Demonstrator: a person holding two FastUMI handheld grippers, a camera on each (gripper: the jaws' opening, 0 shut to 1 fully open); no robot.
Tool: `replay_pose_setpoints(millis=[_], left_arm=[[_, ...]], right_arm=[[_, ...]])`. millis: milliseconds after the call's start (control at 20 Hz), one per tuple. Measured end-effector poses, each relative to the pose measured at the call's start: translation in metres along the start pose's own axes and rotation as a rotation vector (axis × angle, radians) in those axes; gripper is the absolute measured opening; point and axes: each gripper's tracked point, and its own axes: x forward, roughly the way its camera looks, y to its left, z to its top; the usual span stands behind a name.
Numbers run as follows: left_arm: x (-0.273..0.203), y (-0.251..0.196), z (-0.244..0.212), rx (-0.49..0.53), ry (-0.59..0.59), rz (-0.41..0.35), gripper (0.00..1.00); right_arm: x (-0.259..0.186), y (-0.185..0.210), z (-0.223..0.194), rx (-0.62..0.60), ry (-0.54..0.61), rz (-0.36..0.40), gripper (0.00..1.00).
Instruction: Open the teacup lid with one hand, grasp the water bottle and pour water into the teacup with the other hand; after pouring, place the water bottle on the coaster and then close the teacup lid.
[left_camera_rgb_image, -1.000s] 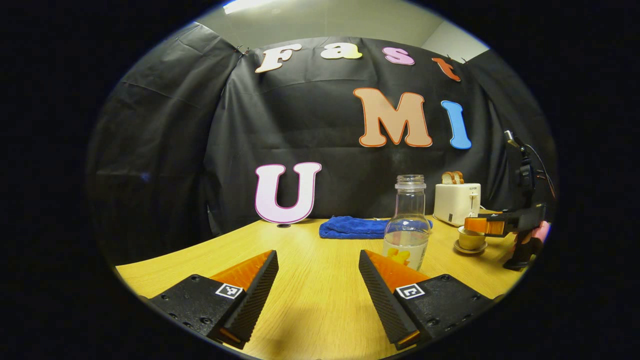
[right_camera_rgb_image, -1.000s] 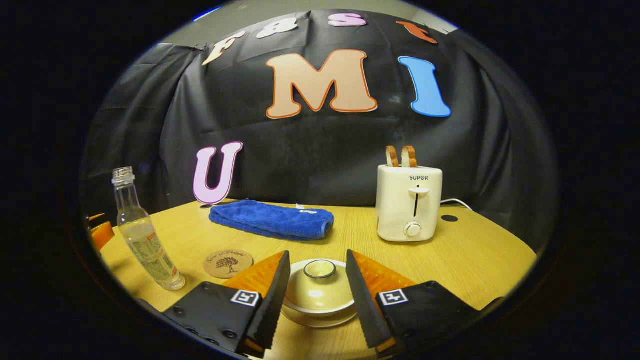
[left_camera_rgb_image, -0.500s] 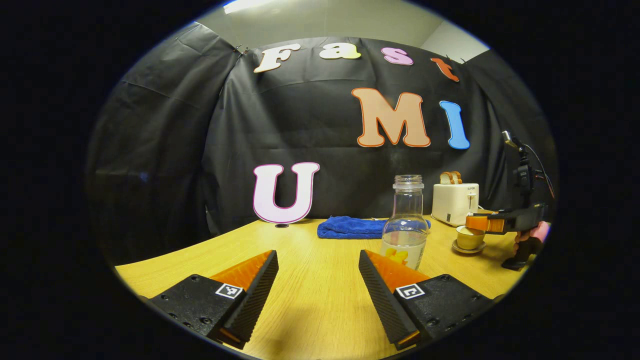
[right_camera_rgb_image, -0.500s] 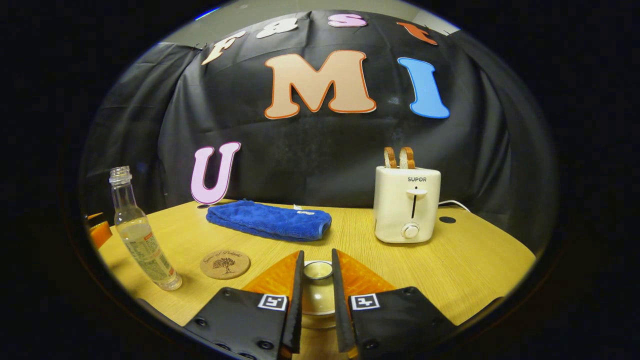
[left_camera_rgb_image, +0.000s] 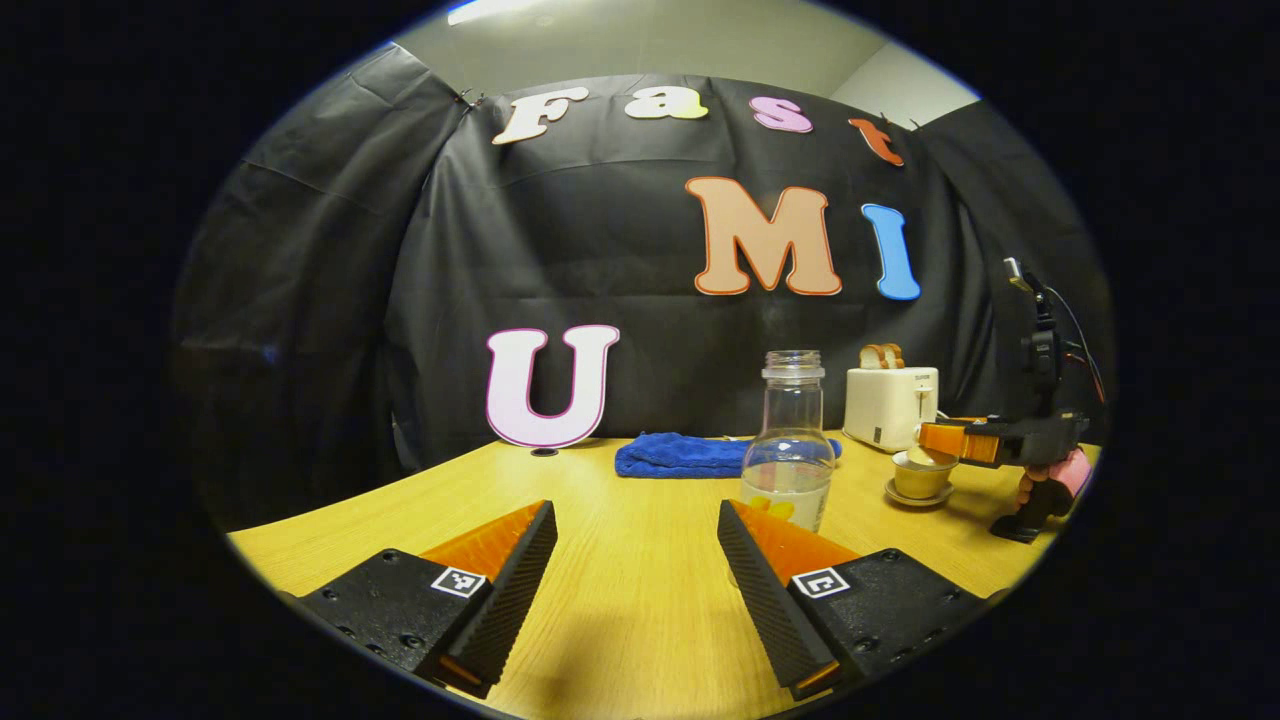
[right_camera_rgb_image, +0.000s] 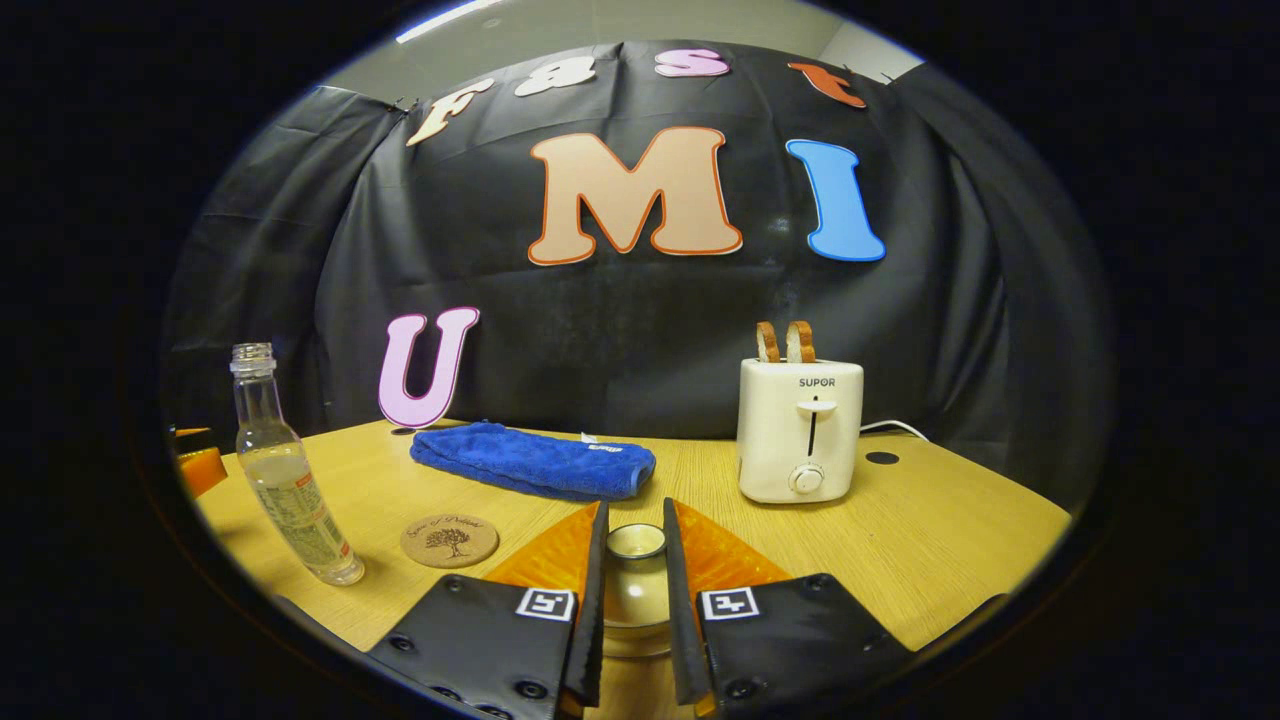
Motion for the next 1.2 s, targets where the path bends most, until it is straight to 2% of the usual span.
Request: replay_pose_setpoints(millis=[200,500,750,1000,1200], left_arm=[[0.0,-0.008,0.001,-0.002,-0.001,-0.04,0.95],[-0.003,-0.037,0.002,-0.004,-0.003,-0.177,0.95],[-0.001,-0.057,0.001,-0.009,0.002,-0.245,0.94],[0.012,-0.076,0.001,-0.007,0.007,-0.282,0.95],[0.03,-0.083,-0.002,-0.01,0.026,-0.282,0.95]], right_arm=[[-0.014,-0.004,0.005,0.003,-0.036,-0.01,0.32],[-0.049,-0.018,0.008,0.005,-0.066,-0.047,0.33],[-0.076,-0.029,0.008,0.005,-0.069,-0.073,0.31],[-0.093,-0.039,0.008,0.006,-0.072,-0.09,0.31],[-0.103,-0.046,0.007,0.006,-0.073,-0.095,0.31]])
